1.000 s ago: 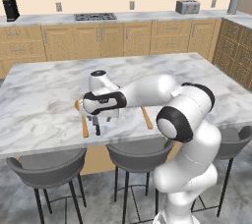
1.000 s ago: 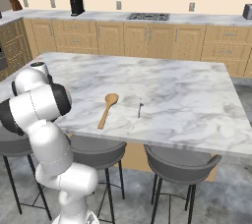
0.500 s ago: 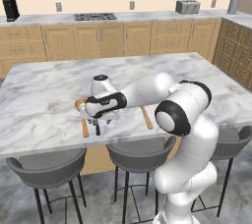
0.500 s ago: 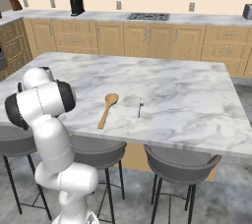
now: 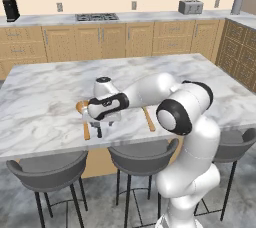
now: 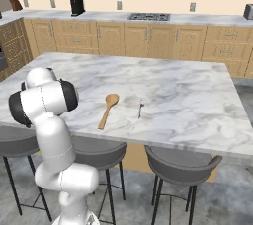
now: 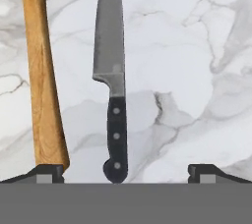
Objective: Pick up the metallic utensils from the counter and place them in the open drawer. Make sure not to pick up any wooden utensils.
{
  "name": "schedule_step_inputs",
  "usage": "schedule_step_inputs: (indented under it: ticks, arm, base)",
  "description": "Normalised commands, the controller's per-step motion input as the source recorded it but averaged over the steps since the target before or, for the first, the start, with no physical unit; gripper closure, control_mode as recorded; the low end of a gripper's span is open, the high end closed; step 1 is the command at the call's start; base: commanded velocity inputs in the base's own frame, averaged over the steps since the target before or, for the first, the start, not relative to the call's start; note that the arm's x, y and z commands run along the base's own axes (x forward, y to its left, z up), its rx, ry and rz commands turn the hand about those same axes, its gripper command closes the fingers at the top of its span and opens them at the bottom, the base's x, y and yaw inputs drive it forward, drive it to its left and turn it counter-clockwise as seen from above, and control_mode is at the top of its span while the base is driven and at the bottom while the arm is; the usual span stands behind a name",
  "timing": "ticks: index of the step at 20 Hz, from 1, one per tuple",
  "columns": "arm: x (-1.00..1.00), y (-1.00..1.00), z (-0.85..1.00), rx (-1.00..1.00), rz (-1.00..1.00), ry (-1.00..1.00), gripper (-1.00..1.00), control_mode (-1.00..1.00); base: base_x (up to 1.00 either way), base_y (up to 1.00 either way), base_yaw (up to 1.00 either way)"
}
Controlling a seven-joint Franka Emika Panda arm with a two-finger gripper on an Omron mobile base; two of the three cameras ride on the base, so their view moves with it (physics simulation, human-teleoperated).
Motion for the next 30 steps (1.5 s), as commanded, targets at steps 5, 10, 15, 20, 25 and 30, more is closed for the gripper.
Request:
schedule_step_inputs:
  ticks: [5,10,15,20,25,30]
  arm:
    - [0.0,0.03,-0.32,0.0,0.01,0.0,-1.0,-1.0]
    - [0.0,0.01,-0.29,0.0,0.0,0.0,-1.0,-1.0]
    - [0.0,0.02,-0.34,0.0,0.0,0.0,-1.0,-1.0]
    - [0.0,0.07,-0.18,0.0,0.0,0.0,-1.0,-1.0]
    - [0.08,0.12,-0.07,-0.01,0.0,0.0,-1.0,-1.0]
    - [0.0,0.09,0.0,0.0,0.0,0.0,1.0,-1.0]
  base:
    - [0.0,0.0,0.0]
    - [0.0,0.0,0.0]
    - [0.0,0.0,0.0]
    - [0.0,0.0,0.0]
    - [0.0,0.0,0.0]
    - [0.0,0.0,0.0]
